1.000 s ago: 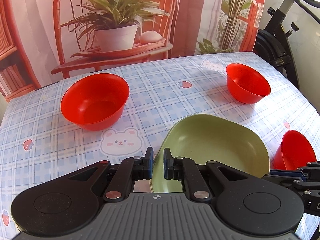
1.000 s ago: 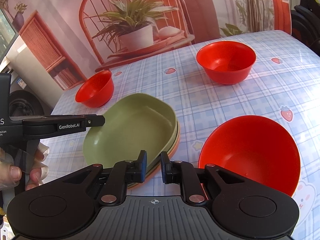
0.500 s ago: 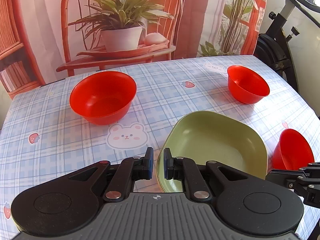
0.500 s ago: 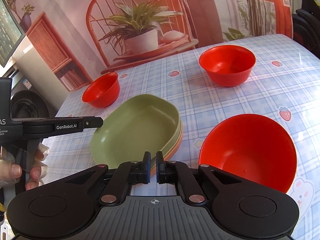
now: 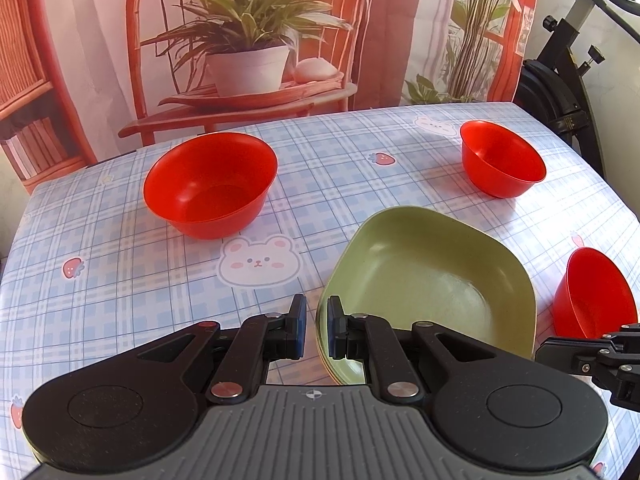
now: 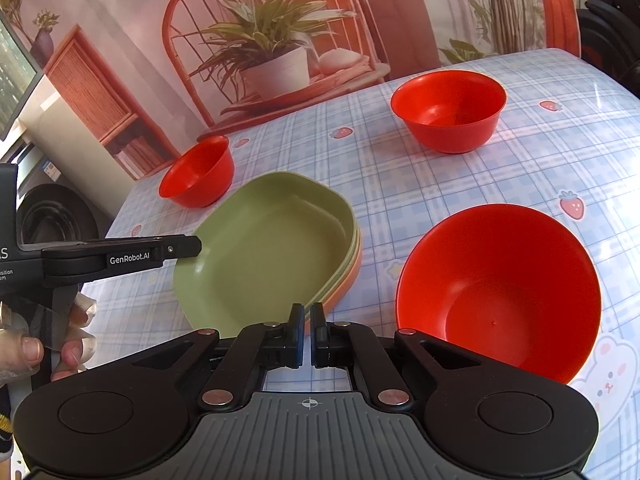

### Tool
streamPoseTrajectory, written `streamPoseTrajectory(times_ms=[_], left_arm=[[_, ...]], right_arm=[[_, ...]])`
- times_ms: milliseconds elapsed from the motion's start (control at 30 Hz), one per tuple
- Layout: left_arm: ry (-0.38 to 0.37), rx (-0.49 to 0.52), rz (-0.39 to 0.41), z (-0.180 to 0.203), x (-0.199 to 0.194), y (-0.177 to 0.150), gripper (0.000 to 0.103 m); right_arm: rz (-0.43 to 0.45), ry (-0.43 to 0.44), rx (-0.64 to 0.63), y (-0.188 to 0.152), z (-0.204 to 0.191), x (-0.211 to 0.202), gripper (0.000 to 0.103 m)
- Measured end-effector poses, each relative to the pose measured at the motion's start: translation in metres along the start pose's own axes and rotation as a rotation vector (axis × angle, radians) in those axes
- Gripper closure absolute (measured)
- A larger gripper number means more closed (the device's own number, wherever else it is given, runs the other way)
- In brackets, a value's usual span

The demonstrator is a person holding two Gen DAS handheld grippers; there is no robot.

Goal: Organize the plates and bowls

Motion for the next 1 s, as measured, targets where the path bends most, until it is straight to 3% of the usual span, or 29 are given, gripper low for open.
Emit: streamPoseTrajectory(times_ms=[233,433,533,633,933,1000], left_arm=[[-0.021,-0.025,0.044,-0.009,-0.021,0.0,0.089],[-0.064,-0.07,0.025,-0.037,-0.031,-0.011,0.088],[-0.018,-0.059,0.049,-0.059,-0.043,-0.006,0.086],[0.027,-0.044,0.076,-0.08,-0.056,0.003,0.076],[0.104,-0.004,0.176,-0.123,-0.078,0.055,0.076],[0.108,0.005,0.2,-0.13,-0.078,0.065,0.071]], right_arm=[[0.063,-0.028,-0.043,0.006,-0.006,-0.012,0.097],[0.079,-0.032,-0.101,-0.002,-0.017,-0.014,0.096],[0.071,-0.033,-0.121,-0.003,-0.025,-0.013,0.095],[0.058,-0.043,-0.095,0.002,-0.032,-0.013,0.095],[0.052,-0.009,-0.023,0.023,-0.071,-0.002,0.092],[0.04,0.0,-0.01,0.028,-0.08,0.004,0.092]])
Point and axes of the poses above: each gripper's, at about its wrist camera, not at the fingertips, and x roughly the way its jaws point, z to its right, y to its top, the point moved 6 cm from there along x, roughly the way its jaws point, and after that the axes turned 13 degrees about x, right-handed, at the moved point
